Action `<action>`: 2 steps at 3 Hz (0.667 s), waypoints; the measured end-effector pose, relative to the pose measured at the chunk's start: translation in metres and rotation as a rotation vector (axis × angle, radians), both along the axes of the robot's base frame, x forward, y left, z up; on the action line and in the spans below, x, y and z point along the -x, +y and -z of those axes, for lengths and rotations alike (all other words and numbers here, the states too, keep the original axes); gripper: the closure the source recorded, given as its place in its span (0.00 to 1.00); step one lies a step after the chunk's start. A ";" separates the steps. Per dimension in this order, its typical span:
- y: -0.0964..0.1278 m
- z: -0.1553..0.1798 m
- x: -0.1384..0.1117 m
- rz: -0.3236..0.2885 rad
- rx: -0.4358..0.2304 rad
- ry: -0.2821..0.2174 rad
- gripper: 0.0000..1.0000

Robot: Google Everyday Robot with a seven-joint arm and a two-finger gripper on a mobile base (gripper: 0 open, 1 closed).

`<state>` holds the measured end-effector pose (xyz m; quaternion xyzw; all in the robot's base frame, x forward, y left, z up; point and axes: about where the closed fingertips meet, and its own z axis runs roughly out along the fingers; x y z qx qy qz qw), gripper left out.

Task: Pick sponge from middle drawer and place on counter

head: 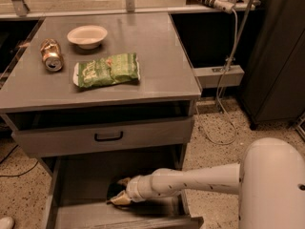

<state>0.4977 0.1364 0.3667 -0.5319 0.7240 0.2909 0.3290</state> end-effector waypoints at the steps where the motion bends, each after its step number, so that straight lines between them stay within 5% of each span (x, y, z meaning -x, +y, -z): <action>1: -0.008 -0.018 0.005 0.068 0.025 0.010 1.00; 2: -0.030 -0.053 0.015 0.222 0.077 0.049 1.00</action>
Offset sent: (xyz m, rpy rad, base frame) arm -0.0412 -0.0689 0.1102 -0.1602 0.0808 -0.4075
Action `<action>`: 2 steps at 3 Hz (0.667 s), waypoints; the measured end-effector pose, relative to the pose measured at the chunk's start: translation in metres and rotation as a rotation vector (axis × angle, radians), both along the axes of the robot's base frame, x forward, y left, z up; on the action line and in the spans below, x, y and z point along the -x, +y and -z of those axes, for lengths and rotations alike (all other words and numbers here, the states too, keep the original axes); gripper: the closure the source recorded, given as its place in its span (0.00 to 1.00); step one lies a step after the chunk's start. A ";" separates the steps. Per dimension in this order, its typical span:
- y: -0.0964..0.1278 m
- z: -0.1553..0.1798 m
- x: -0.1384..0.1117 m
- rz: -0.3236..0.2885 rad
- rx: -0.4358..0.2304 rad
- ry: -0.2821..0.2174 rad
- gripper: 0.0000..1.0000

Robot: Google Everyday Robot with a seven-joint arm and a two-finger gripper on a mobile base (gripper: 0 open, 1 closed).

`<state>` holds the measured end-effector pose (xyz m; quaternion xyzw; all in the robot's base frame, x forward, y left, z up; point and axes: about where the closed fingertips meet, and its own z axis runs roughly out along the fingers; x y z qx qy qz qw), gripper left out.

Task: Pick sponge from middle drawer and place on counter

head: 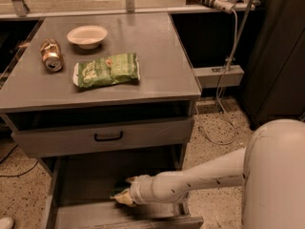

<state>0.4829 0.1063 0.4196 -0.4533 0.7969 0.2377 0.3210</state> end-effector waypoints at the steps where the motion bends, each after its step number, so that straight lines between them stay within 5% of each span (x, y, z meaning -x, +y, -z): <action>1: -0.025 -0.033 0.017 0.126 0.058 0.022 1.00; 2: -0.052 -0.071 0.030 0.220 0.105 -0.005 1.00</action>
Offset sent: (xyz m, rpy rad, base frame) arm -0.0466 -0.0989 0.1399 -0.1756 -0.1059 -0.3614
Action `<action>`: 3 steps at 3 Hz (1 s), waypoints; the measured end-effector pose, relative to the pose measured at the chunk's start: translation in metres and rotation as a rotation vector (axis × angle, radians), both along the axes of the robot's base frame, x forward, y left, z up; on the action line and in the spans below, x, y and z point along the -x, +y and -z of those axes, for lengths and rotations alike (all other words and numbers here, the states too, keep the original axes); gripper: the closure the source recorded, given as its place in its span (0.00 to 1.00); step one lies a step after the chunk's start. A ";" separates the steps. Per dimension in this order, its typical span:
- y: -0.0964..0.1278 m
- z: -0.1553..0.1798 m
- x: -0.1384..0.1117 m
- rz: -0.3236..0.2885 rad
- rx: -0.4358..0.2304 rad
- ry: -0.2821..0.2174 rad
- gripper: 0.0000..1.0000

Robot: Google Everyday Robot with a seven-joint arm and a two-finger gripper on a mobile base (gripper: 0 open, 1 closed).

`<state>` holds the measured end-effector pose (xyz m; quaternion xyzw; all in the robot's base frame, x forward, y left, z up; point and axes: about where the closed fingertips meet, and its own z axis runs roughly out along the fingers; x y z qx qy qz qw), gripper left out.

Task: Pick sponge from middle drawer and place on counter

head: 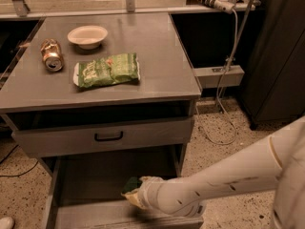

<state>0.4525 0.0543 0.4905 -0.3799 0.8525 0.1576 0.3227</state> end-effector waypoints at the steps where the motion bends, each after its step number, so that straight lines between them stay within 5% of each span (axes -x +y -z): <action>1: -0.013 -0.022 -0.002 0.025 0.019 -0.037 1.00; 3: -0.049 -0.053 -0.019 0.095 0.019 -0.053 1.00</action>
Offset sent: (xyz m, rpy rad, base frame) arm 0.0155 -0.0306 0.0352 0.0027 -0.0480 -0.0544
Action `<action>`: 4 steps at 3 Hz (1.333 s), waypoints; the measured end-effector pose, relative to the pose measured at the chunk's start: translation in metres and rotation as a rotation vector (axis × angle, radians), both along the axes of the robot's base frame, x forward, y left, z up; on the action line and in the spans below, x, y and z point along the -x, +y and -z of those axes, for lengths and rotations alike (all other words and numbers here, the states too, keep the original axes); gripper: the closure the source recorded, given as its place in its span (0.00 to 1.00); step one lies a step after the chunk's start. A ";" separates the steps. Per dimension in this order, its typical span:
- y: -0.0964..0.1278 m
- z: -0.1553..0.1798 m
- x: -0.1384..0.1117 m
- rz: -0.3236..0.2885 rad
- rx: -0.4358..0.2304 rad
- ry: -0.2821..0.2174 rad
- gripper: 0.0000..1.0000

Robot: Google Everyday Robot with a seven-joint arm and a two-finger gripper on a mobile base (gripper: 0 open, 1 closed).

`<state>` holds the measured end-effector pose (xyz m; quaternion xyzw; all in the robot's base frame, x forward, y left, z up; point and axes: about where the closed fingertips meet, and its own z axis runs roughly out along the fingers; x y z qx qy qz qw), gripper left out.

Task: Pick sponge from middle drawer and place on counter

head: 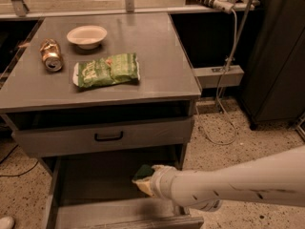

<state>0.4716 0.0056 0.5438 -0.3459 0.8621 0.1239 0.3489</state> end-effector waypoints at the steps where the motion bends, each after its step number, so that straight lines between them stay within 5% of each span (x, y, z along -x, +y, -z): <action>1: -0.030 -0.037 -0.005 0.046 0.041 -0.030 1.00; 3: -0.077 -0.119 -0.004 0.088 0.126 -0.174 1.00; 4: -0.077 -0.121 -0.004 0.078 0.141 -0.182 1.00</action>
Offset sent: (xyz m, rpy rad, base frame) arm 0.0101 -0.0752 0.1673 -0.1279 -0.1901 -0.1078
